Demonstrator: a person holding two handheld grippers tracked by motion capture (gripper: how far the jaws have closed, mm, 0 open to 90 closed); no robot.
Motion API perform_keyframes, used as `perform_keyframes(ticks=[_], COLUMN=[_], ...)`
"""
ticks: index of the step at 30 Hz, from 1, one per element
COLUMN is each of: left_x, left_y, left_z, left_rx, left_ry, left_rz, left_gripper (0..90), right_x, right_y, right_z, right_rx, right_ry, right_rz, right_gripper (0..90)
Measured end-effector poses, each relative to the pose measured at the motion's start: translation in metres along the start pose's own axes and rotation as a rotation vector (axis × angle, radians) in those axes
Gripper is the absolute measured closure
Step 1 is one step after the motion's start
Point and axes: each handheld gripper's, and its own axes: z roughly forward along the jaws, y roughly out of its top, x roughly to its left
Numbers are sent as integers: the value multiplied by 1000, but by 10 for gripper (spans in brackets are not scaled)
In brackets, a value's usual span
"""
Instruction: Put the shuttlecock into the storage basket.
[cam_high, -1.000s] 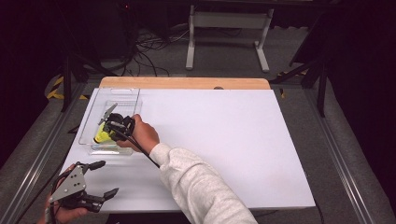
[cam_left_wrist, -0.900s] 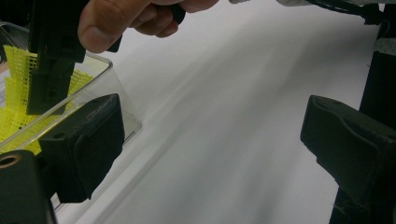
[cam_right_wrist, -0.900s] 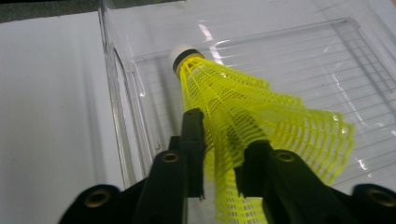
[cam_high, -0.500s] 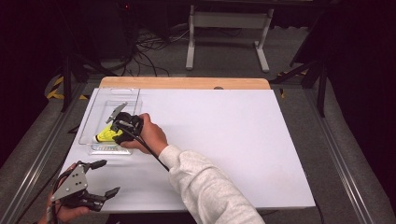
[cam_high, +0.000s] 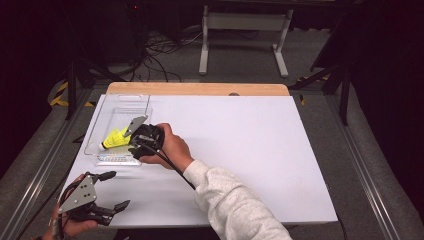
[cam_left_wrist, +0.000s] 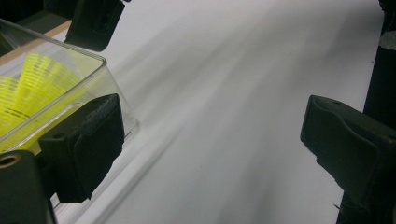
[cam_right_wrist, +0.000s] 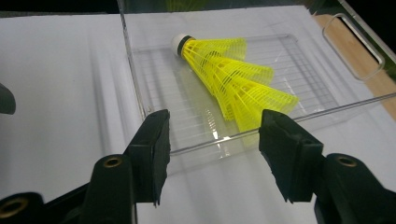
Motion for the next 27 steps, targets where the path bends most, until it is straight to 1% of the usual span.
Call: perform_keyframes(ticks=[2, 5, 8, 9, 12, 14, 18, 21, 22, 27], left_x=[0, 0, 1, 1, 1, 1, 1, 0, 0, 0], left_y=[0, 0, 0, 0, 2, 2, 3, 2, 3, 3], left_z=[0, 1, 2, 4, 6, 8, 10, 12, 13, 15], left_rx=[5, 5, 10, 9, 15, 17, 22, 27, 29, 33], left_ry=[-2, -2, -4, -6, -8, -11, -18, -19, -16, -19], left_rz=[4, 3, 5, 2, 14, 11, 10, 12, 15, 12], left_gripper=[74, 74, 74, 74, 74, 74, 74, 73, 73, 73], right_x=[-1, 0, -1, -2, -4, -5, -9, -12, -13, -18], right_y=[-2, -8, -11, -13, -20, -24, -33, -39, -42, -52], right_z=[-3, -10, -14, -17, -25, -30, -42, -50, -53, -64], right_rx=[-10, -24, -34, -41, -51, -57, -70, -78, -83, -94], right_ry=[6, -11, -10, -14, -30, -28, -52, -56, -67, -83], right_rz=[11, 15, 23, 28, 36, 44, 56, 63, 66, 87], right_gripper=[442, 433, 429, 428, 417, 413, 402, 390, 388, 375])
